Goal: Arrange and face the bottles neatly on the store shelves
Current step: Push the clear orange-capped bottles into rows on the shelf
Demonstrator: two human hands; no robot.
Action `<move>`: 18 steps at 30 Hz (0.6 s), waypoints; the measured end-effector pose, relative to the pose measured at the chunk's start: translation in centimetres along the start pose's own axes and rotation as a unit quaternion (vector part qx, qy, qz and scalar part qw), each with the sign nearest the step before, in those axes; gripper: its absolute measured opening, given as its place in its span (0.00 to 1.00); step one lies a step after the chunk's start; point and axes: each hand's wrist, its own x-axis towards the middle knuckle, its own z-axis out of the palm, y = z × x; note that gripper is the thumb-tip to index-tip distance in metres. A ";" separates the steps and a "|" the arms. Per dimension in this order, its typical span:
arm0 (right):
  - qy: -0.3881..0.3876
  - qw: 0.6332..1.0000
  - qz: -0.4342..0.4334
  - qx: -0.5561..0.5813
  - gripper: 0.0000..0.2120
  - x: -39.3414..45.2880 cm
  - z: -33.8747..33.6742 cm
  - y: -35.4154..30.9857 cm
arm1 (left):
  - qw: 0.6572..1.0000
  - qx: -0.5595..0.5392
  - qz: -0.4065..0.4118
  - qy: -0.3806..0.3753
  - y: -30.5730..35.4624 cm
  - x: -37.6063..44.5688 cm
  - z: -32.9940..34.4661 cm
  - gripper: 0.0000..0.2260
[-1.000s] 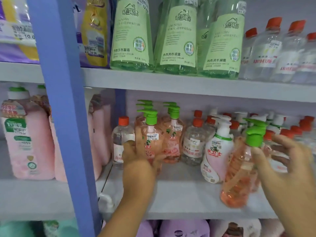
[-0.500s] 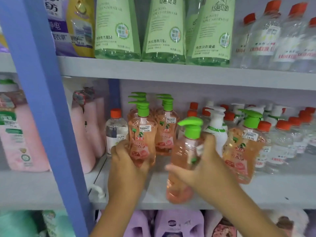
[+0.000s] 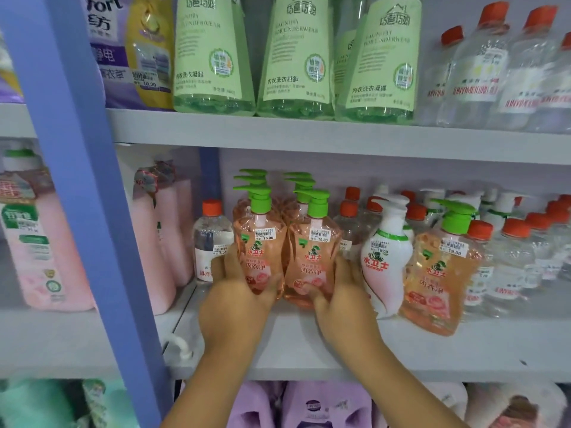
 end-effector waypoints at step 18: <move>0.019 0.999 -0.021 0.043 0.31 -0.9 -1.1 -0.3 | 0.917 -0.336 -0.013 0.215 -1.4 3.9 -1.1 0.17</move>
